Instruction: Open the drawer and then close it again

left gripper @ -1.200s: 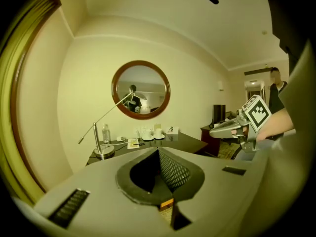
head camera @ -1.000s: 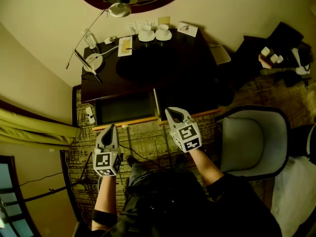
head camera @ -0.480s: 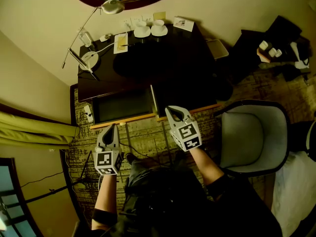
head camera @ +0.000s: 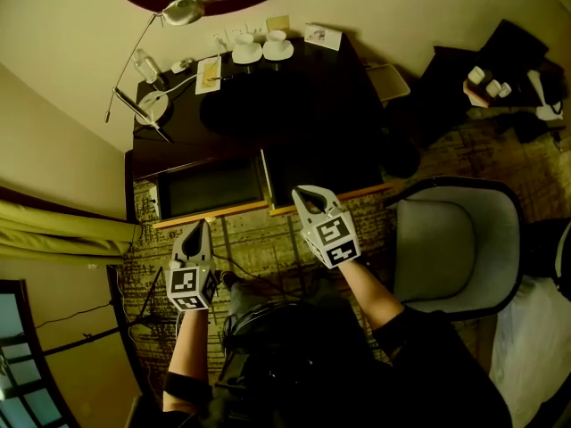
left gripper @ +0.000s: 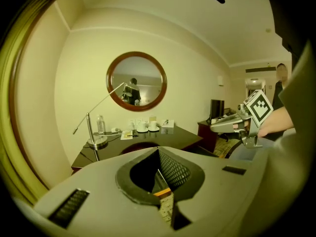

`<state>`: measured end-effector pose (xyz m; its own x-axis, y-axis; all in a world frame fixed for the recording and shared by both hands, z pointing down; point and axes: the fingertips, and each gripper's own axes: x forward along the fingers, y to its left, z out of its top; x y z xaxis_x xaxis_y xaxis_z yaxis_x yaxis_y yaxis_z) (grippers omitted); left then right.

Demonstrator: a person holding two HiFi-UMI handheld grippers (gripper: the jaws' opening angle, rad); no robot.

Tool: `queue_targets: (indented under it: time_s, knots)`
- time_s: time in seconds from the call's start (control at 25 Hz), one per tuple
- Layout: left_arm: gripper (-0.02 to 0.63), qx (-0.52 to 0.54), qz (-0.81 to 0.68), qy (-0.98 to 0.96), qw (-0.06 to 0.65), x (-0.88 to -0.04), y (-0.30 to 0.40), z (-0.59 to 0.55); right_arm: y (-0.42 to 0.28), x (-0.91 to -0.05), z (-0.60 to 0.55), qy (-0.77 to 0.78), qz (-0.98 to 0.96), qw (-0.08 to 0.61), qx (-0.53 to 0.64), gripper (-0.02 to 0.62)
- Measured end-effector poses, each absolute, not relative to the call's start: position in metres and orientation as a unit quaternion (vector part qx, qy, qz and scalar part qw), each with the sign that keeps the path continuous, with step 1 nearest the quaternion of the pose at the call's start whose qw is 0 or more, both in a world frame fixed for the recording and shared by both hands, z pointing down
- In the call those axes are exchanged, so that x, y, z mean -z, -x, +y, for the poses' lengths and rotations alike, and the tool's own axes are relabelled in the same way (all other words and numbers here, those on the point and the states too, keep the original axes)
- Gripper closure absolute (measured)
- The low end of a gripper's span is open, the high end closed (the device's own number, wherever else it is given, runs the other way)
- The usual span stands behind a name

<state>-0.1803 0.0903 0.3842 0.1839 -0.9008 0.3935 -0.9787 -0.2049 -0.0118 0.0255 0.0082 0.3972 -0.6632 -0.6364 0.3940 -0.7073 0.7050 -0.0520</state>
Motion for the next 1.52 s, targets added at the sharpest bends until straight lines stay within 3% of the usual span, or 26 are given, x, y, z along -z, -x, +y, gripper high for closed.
queue_targets:
  time_s: [0.36,1.08,1.52]
  knots:
    - [0.601,-0.176,-0.649,-0.727,0.138,-0.415,0.142,0.105,-0.049,-0.408,0.014,-0.316,-0.923,0.191,-0.105,0.591]
    - [0.601,-0.238,-0.646,-0.686,0.235,-0.655,0.180,0.075,0.014,-0.479,-0.048,-0.286,-0.928,0.228,-0.077,0.591]
    - [0.603,-0.238,-0.640,-0.678,0.271,-0.747,0.185,0.052,0.032,-0.541,-0.066,-0.296,-0.922,0.236,-0.084,0.591]
